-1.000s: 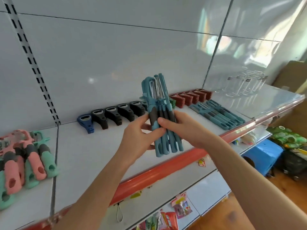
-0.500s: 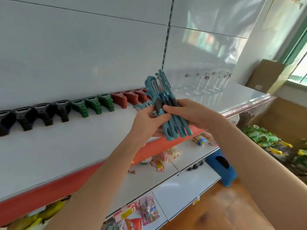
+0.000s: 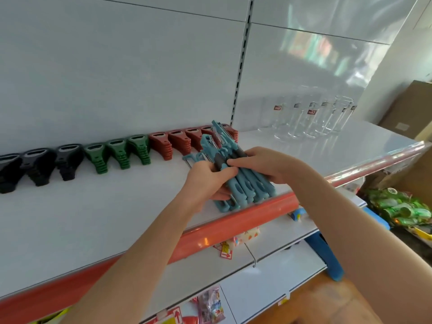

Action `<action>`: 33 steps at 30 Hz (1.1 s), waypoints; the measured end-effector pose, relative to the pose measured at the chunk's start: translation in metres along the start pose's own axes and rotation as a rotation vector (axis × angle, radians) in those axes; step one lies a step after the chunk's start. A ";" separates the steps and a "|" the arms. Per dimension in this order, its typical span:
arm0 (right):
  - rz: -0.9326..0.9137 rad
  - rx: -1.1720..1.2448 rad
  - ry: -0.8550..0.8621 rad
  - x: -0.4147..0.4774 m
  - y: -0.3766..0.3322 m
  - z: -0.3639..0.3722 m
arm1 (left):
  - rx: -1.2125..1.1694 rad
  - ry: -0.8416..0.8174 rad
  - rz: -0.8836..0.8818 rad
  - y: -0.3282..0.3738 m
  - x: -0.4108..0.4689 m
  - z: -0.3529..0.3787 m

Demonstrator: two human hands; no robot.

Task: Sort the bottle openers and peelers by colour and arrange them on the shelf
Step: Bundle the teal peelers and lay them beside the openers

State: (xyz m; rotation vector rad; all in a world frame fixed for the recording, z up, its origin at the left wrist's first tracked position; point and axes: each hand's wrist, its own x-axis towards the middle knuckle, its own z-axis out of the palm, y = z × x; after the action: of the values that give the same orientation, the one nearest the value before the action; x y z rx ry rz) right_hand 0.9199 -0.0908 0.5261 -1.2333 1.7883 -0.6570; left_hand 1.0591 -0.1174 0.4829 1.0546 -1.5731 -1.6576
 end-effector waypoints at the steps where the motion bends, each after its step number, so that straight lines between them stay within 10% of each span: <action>1: 0.004 -0.009 -0.006 0.004 0.001 -0.001 | 0.028 0.018 -0.004 0.000 0.003 0.000; 21: -0.225 -0.145 0.143 0.033 0.030 -0.044 | 0.666 0.642 0.178 -0.011 0.009 0.022; 33: -0.292 -0.222 0.227 0.035 0.041 -0.037 | 0.933 0.693 0.177 -0.022 0.006 0.022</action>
State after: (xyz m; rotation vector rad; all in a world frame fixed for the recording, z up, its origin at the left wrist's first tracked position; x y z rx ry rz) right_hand 0.8629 -0.1097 0.5002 -1.6466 1.9238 -0.8046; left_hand 1.0386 -0.1095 0.4602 1.6302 -1.8425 -0.2718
